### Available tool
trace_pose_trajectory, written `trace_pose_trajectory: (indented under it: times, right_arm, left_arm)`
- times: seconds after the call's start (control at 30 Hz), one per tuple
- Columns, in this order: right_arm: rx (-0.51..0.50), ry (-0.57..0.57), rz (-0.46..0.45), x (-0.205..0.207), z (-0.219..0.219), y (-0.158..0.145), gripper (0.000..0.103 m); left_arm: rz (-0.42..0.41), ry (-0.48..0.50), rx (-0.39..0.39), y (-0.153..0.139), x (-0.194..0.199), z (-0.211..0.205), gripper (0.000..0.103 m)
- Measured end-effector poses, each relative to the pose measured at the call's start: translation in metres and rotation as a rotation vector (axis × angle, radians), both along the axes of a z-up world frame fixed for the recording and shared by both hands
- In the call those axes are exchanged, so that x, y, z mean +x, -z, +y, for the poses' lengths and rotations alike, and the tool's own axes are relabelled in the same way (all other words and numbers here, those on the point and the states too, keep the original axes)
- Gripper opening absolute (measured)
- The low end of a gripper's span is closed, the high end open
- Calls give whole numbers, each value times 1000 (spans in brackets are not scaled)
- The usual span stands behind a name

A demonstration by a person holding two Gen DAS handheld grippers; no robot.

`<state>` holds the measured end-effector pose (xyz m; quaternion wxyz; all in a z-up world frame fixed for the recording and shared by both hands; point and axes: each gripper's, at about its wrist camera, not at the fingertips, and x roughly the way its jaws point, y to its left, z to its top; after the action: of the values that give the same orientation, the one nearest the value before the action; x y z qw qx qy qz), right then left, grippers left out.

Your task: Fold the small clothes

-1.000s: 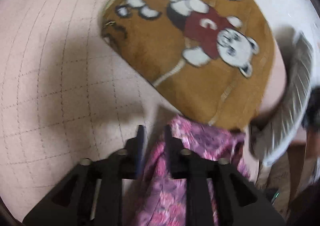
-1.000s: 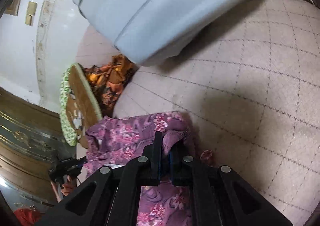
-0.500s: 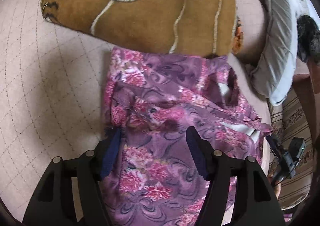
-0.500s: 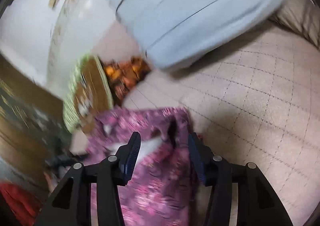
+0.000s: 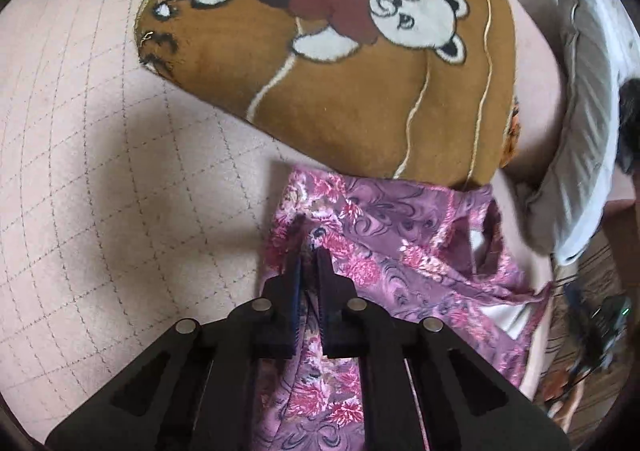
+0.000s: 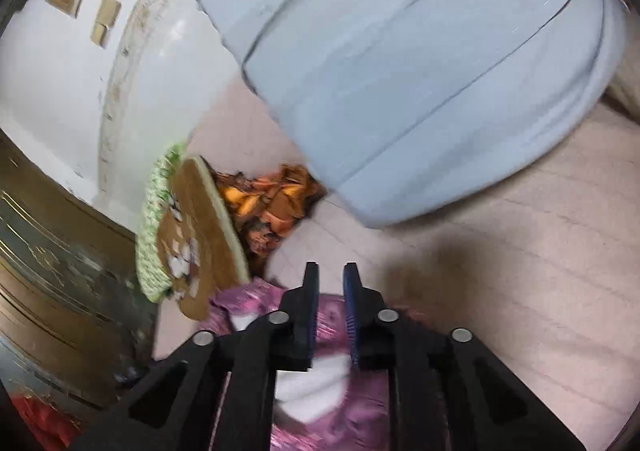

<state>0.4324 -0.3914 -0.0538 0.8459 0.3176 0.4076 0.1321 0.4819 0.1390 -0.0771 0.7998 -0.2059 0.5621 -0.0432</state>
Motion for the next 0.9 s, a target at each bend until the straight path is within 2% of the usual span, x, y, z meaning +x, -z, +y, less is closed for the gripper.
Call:
trace_pose_trajectory:
  times: [0.07,0.13,0.17,0.27,0.3,0.37,0.47,0.5,0.57,0.63,0.67,0.77,0.83,0.87,0.9]
  right_arm:
    - [-35,-51,4,-14,4,3,32]
    - [-44,-131,22,-26,15,12,34]
    - [-47,-160,33,-31,21,17,35]
    - [3,-260,79,-42,46,33,39]
    - [20,-279,94,-42,56,37,43]
    - [34,-329,118,-41,78,45,48]
    - [-58,-385,102,-39,110,41,48]
    - [-95,-377,71,-43,115,34,48]
    - [-153,-388,-50,-50,126,10,48]
    - [-214,-439,-107,-49,144,-1,55]
    - [-239,-469,-98,-44,154,0,61]
    - [-417,-534,-59,-29,187,12,61]
    - [-477,-580,-23,-22,201,27,59]
    - [-514,-597,-25,-22,206,31,52]
    - [-560,-617,-32,-22,213,34,29]
  left_arm:
    - [-5,-2,-39,-1,-3,5,6]
    - [-8,11,-71,-2,-7,7,8]
    - [3,29,-95,-1,-8,4,17]
    - [22,79,-163,2,-12,-5,64]
    - [27,90,-166,2,-13,-9,68]
    - [44,106,-153,5,-14,-22,68]
    - [49,116,-125,6,-12,-31,68]
    - [42,118,-120,6,-13,-33,68]
    - [36,130,-117,7,-15,-32,68]
    - [44,121,-126,11,-11,-36,68]
    - [46,113,-135,12,-11,-34,68]
    - [36,87,-166,14,-11,-31,67]
    - [6,89,-150,10,-13,-29,53]
    - [-15,95,-128,8,-15,-31,30]
    - [-17,100,-120,6,-16,-26,11]
